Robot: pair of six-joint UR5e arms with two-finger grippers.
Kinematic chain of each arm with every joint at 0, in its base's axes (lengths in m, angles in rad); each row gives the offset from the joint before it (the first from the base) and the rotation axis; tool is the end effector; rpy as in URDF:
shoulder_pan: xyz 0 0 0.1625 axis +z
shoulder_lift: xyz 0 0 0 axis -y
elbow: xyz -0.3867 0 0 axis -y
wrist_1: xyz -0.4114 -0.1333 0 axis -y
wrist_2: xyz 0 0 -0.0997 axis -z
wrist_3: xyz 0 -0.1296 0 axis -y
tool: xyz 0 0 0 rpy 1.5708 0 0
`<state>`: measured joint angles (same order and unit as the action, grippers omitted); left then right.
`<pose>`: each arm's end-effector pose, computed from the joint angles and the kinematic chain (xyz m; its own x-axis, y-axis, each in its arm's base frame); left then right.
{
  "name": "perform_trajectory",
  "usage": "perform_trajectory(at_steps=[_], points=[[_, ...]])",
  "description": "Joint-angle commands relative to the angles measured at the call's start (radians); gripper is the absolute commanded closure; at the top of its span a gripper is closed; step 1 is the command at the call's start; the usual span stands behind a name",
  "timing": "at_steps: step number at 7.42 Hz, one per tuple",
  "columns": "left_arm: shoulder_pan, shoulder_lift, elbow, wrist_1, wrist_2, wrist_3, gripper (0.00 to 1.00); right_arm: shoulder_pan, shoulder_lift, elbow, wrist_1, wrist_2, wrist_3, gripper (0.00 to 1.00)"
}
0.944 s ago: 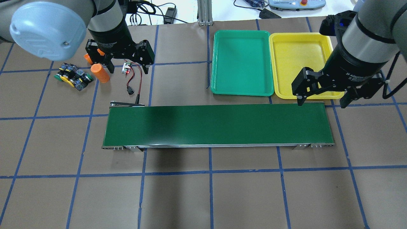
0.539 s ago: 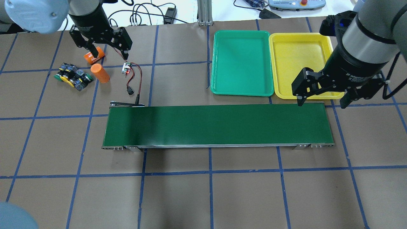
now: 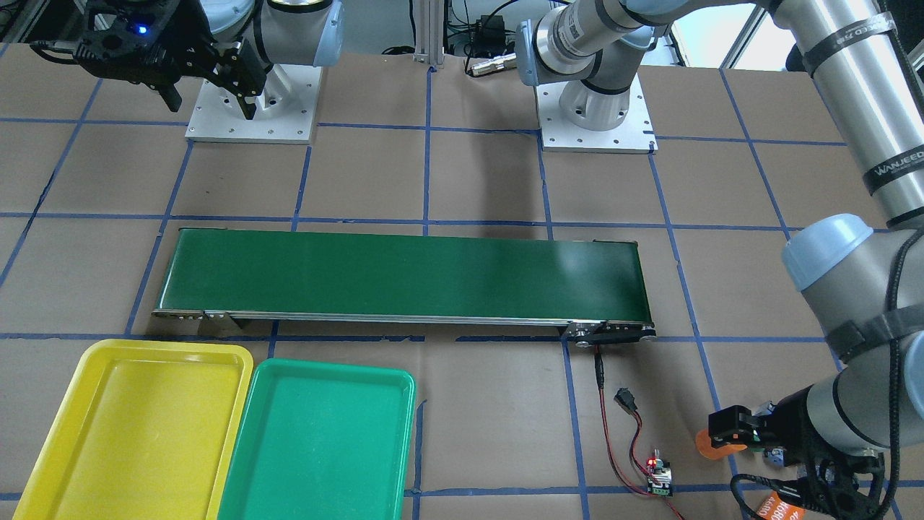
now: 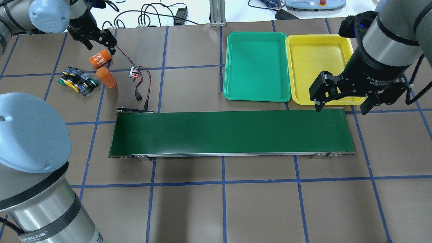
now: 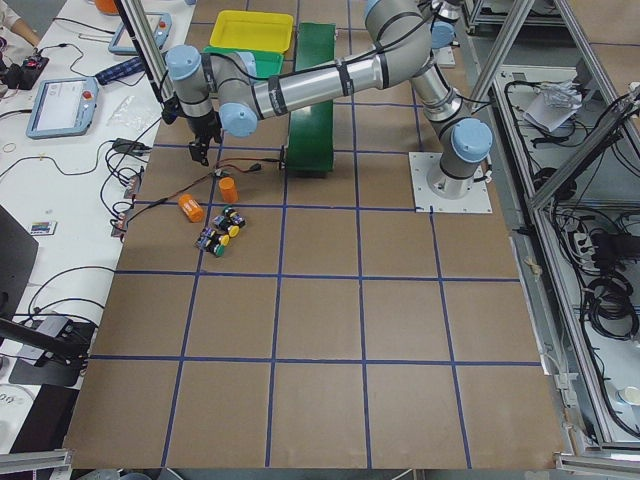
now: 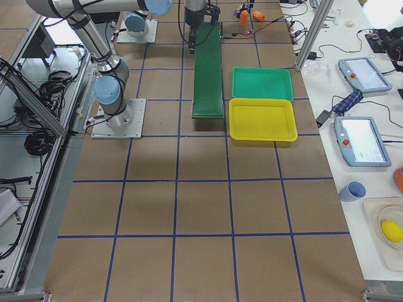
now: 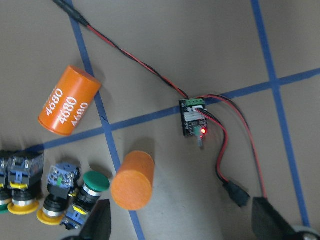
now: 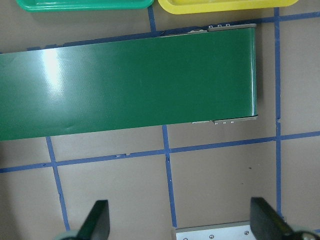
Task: Sort buttons by color to trays
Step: 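Reach the left gripper to the orange cylinder and grasp it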
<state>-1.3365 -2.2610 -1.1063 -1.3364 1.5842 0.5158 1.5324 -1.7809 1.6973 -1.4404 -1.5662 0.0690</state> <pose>0.0457 -0.7581 0.2399 -0.9605 0.2777 -0.0159 0.2778 0.9607 -0.0010 0.1176 -0.4277 0.4409 -0.9942 0.1073 -0.0014 0.1071 0.9931 0.0470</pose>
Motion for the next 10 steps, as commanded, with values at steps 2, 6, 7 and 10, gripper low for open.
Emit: perform_trajectory(at_steps=[2, 6, 7, 10], points=[[0.029, -0.077, -0.001, 0.003, 0.000, 0.013, 0.00, 0.002, -0.006, 0.007, 0.000, 0.000, 0.000, 0.00], [0.040, -0.083, -0.079, 0.005, 0.000, -0.045, 0.33, 0.002, -0.014, 0.022, 0.000, 0.000, 0.002, 0.00], [0.037, -0.075, -0.081, 0.002, -0.001, -0.045, 0.74, 0.002, -0.014, 0.022, 0.000, 0.000, 0.002, 0.00], [0.022, 0.009, -0.084, -0.143, -0.024, -0.057, 1.00, 0.002, -0.018, 0.031, 0.000, 0.000, 0.002, 0.00]])
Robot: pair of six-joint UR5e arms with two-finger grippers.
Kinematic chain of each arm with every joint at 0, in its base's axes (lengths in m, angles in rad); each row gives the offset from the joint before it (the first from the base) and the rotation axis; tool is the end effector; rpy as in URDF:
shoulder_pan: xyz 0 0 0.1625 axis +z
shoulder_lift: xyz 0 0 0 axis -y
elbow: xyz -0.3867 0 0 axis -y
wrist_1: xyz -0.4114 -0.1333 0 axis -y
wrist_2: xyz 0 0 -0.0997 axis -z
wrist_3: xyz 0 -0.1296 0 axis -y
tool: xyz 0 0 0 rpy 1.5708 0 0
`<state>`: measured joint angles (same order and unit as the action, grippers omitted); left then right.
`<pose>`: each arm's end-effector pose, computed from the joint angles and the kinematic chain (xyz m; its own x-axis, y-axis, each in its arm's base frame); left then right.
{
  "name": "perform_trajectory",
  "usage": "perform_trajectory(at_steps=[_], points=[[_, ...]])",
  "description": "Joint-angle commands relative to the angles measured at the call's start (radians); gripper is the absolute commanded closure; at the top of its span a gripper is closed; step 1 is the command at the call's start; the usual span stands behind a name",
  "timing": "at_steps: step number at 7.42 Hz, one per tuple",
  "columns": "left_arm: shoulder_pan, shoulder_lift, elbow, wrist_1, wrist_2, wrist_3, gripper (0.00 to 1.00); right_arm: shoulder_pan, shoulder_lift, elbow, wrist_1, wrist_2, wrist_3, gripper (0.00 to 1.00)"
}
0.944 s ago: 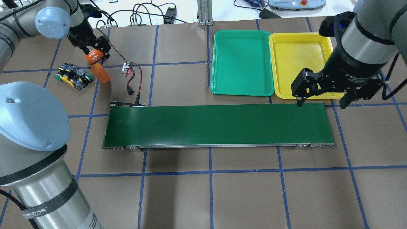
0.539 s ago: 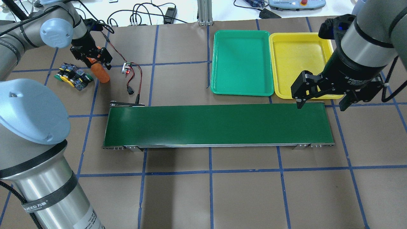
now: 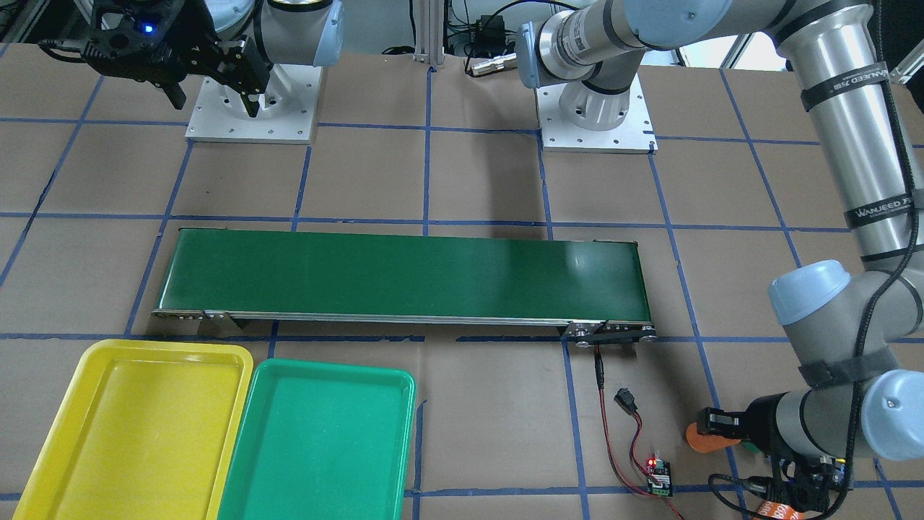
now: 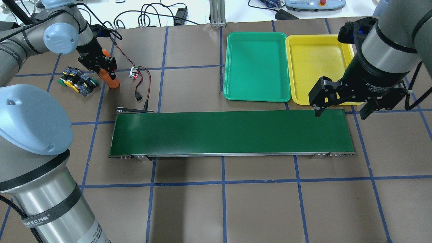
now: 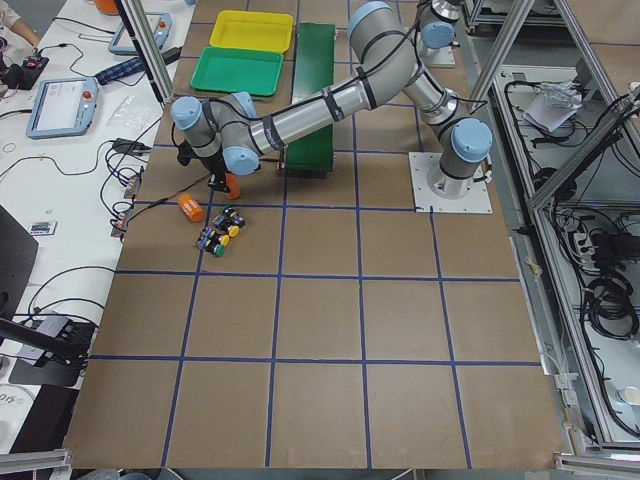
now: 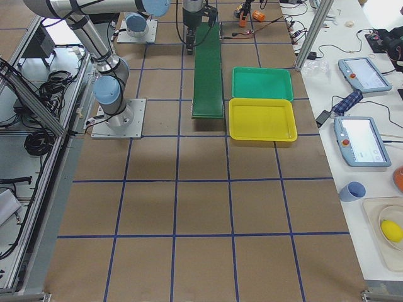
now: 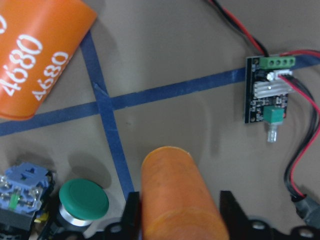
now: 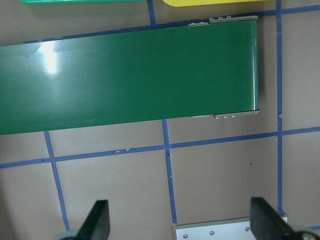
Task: Sort buttons by color to trays
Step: 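Lower the orange cylinder onto the conveyor belt and open the left gripper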
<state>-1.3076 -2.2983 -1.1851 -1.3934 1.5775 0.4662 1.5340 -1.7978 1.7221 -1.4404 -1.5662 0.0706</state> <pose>0.0599 -0.7315 0.1692 -0.9781 0.1967 0.0677 0.2049 0.9674 0.1492 0.1185 -0.4203 0.4355 -0.9942 0.1073 -0.0007 0.1071 0.9927 0.0549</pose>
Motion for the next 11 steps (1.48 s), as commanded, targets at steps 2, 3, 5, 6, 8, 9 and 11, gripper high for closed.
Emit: perform_trajectory(at_steps=[2, 3, 5, 6, 8, 9, 11], points=[[-0.031, 0.200, -0.144, -0.186, -0.082, -0.139, 1.00, 0.000, -0.034, 0.039, 0.000, 0.000, 0.000, 0.00], [-0.059, 0.294, -0.269, -0.184, -0.074, -0.165, 1.00, 0.000, -0.044, 0.066, 0.000, -0.001, 0.000, 0.00], [-0.094, 0.437, -0.445, -0.138, -0.071, -0.221, 1.00, 0.000, -0.063, 0.090, -0.012, -0.005, -0.002, 0.00], [-0.102, 0.489, -0.499, -0.136, -0.070, -0.228, 1.00, 0.000, -0.063, 0.090, -0.014, -0.005, -0.002, 0.00], [-0.133, 0.500, -0.568, -0.028, -0.039, -0.242, 1.00, -0.002, -0.063, 0.085, -0.015, -0.003, -0.003, 0.00], [-0.166, 0.496, -0.583, -0.016, 0.004, -0.306, 1.00, 0.000, -0.061, 0.088, -0.018, 0.002, 0.000, 0.00], [-0.211, 0.505, -0.576, 0.000, 0.015, -0.345, 0.50, 0.000, -0.064, 0.079, -0.018, 0.002, -0.002, 0.00]])
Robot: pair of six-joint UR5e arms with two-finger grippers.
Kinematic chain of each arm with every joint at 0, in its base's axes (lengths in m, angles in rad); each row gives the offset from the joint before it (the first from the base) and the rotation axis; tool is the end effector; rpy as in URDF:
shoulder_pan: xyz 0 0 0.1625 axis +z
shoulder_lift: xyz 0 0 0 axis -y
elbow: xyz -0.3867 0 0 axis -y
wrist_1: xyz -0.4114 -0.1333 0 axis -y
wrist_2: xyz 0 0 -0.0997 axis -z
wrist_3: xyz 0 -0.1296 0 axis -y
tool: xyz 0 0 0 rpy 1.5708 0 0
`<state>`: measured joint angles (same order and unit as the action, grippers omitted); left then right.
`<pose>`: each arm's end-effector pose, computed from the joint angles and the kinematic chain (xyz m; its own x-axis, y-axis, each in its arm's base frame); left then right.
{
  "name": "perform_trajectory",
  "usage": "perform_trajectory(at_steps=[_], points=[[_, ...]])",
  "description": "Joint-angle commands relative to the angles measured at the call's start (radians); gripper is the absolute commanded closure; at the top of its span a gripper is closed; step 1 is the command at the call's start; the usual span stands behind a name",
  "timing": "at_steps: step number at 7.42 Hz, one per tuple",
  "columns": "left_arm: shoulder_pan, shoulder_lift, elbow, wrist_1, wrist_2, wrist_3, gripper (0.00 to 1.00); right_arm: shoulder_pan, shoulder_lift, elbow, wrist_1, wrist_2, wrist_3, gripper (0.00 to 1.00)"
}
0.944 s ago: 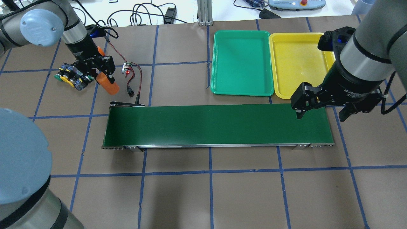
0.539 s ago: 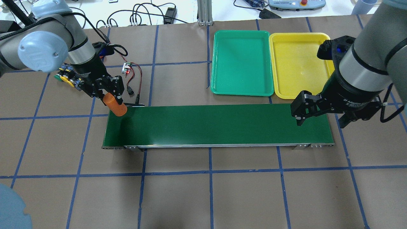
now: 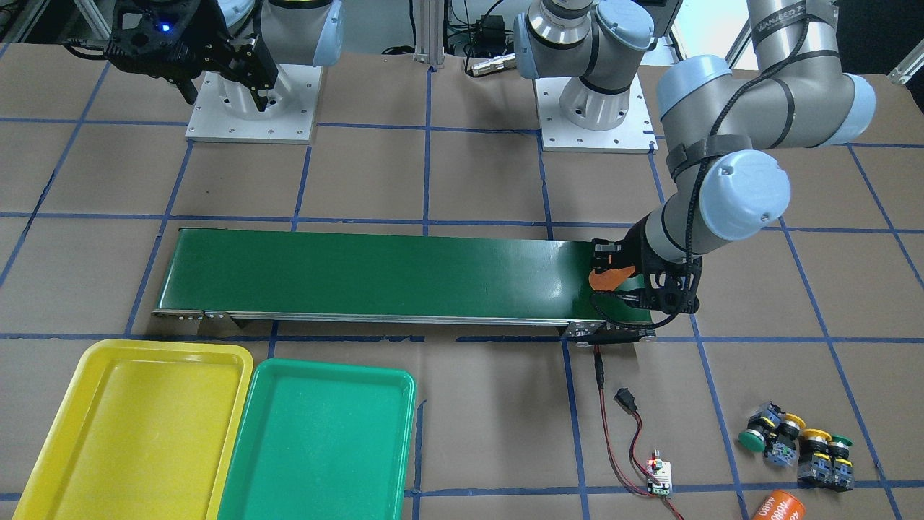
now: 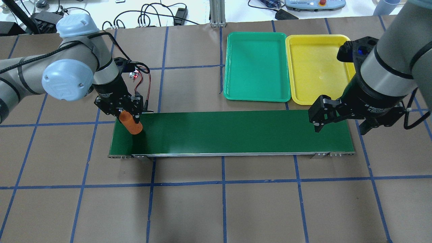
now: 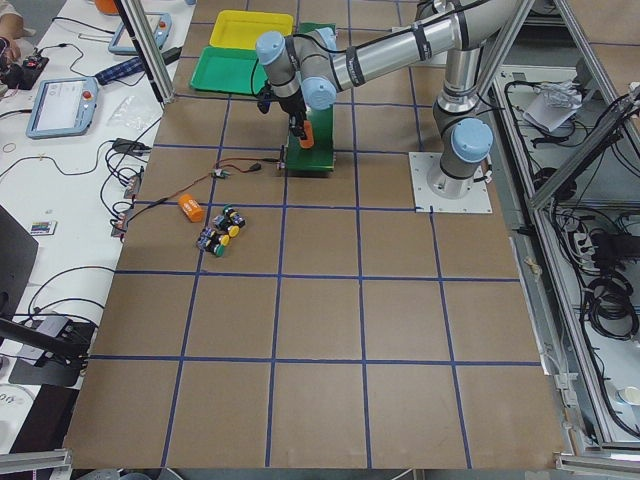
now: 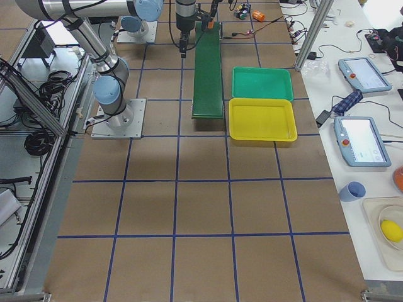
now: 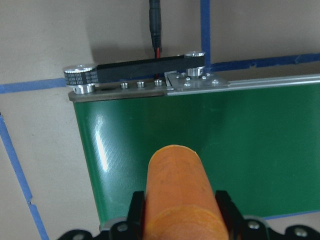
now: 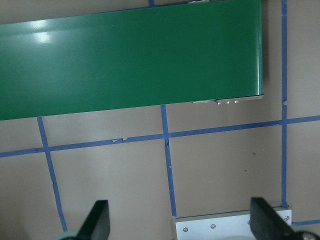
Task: Sort buttons by color to trays
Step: 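Lower the orange cylinder onto the conveyor belt and open the left gripper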
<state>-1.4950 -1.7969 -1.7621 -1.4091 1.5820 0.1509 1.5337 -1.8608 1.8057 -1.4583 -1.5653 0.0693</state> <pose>-0.0916 -0.5349 0.2220 -0.9970 0.0730 0.0273 0.0775 0.9647 0.2517 0.1194 -0.3970 0.4206 -0.9943 0.1064 -0.0015 0.1061 0.9927 0.0576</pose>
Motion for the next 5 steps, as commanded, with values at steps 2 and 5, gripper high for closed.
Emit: perform_trajectory(at_steps=[2, 5], points=[[-0.024, 0.004, -0.010, 0.021, 0.007, -0.031, 0.02, 0.000, 0.000, -0.005, 0.000, 0.001, 0.000, 0.00], [0.002, 0.004, 0.141, -0.032, 0.000, -0.030, 0.00, 0.000, 0.000, -0.003, 0.001, 0.001, 0.000, 0.00]])
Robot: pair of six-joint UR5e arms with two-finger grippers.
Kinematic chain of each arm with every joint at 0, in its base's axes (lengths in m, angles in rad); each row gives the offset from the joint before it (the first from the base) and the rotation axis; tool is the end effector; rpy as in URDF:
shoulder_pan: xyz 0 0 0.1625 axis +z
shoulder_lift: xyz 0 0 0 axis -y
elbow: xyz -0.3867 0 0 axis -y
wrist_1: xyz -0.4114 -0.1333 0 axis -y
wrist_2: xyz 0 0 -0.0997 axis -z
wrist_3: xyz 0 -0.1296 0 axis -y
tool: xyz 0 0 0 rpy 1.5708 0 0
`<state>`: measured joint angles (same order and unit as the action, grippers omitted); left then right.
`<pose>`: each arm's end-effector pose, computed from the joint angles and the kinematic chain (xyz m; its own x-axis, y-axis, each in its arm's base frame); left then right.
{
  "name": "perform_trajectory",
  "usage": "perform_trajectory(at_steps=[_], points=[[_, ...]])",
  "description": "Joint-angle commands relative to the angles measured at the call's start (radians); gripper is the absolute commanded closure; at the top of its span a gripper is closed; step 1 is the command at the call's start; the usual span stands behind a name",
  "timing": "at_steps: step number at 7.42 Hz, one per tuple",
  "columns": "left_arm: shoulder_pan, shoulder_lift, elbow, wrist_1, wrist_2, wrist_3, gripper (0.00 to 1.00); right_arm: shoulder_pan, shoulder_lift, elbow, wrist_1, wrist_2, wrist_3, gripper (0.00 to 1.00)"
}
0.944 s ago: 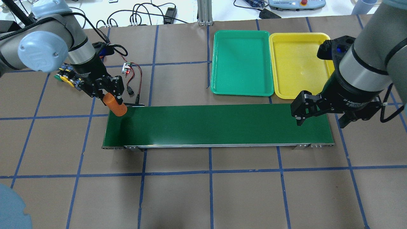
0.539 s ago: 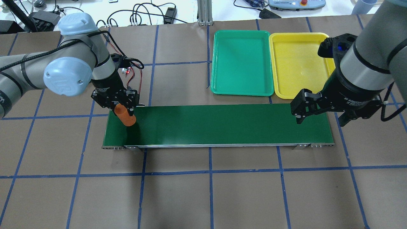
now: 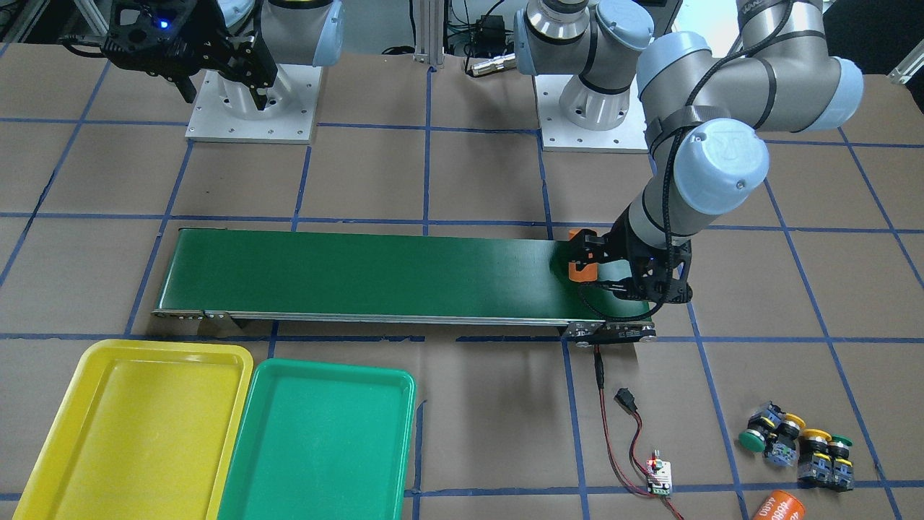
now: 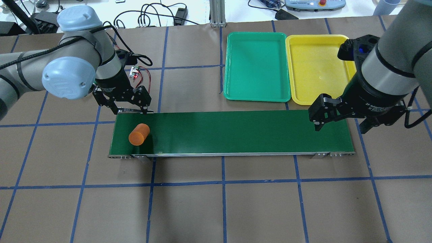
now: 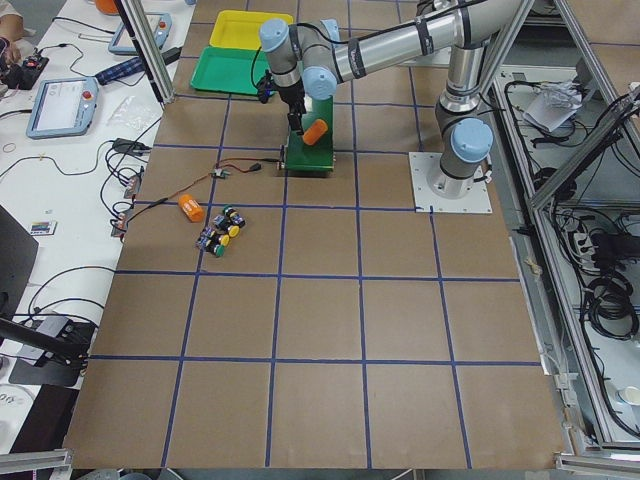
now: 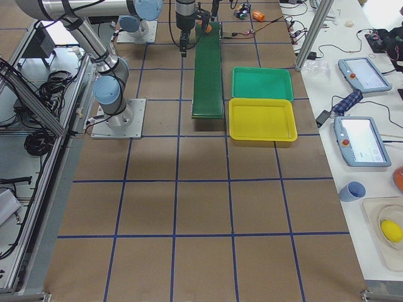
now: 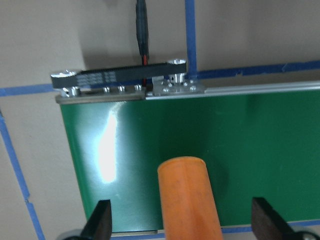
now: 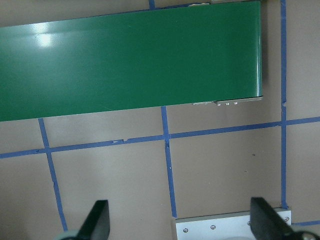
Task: Sort buttons by color to trays
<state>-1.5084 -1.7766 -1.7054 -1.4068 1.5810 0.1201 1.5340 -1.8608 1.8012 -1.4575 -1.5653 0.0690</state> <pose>-0.0979 -0.5494 0.2586 -0.9983 0.0576 0.0111 0.0586 0.9827 0.1754 0.1195 -0.3974 0.4228 -0.9944 0.1058 -0.0018 0.1055 0.9930 0.0539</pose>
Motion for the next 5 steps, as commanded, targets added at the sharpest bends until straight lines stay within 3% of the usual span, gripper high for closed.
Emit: perform_trajectory(at_steps=[1, 3, 5], points=[[0.026, -0.068, 0.187, -0.053, -0.001, 0.015, 0.00, 0.000, -0.001, 0.001, 0.000, -0.001, 0.000, 0.00], [0.060, -0.209, 0.373, -0.055, -0.002, 0.077, 0.00, 0.000, -0.001, 0.003, 0.000, 0.001, 0.000, 0.00], [0.083, -0.320, 0.496, -0.066, -0.004, 0.101, 0.00, 0.000, 0.000, 0.004, 0.000, 0.001, 0.003, 0.00]])
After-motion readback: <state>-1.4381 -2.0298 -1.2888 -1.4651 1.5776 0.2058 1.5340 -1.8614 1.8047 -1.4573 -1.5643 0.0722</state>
